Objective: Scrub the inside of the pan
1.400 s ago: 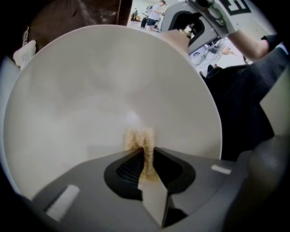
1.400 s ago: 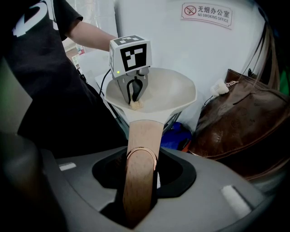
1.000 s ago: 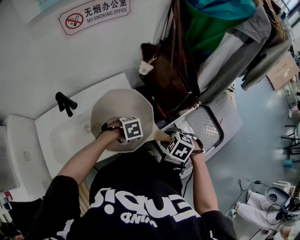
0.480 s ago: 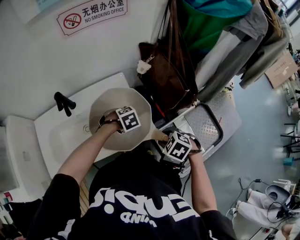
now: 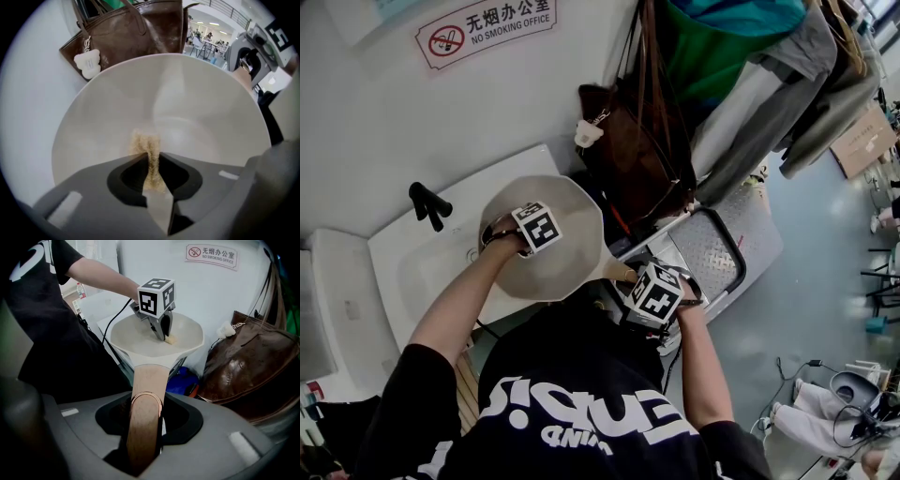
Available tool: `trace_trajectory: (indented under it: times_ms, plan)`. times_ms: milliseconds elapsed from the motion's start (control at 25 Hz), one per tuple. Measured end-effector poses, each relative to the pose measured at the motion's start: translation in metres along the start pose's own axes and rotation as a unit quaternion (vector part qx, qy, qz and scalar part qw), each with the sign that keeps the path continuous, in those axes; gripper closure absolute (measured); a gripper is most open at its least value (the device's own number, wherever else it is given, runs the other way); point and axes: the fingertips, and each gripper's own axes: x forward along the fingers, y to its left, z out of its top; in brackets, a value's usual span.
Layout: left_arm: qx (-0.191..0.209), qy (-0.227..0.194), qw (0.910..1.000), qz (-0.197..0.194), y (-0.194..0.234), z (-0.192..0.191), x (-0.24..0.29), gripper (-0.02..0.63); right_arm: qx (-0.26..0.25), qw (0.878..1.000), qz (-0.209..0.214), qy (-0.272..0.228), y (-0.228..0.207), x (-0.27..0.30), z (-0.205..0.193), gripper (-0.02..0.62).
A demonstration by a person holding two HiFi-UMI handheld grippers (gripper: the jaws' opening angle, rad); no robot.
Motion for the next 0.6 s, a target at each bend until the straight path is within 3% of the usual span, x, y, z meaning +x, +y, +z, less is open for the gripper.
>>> trace_trajectory:
  times_ms: [320,600]
  plan:
    - [-0.009,0.014,0.9998,0.004,0.004,-0.032,-0.006,0.538,0.003,1.0,0.003,-0.003,0.0,0.0,0.0,0.434]
    - [-0.023,0.011,0.9995,-0.018,-0.018,-0.045,-0.011,0.538,0.004,1.0,0.005,-0.007,0.001,0.0,0.001,0.434]
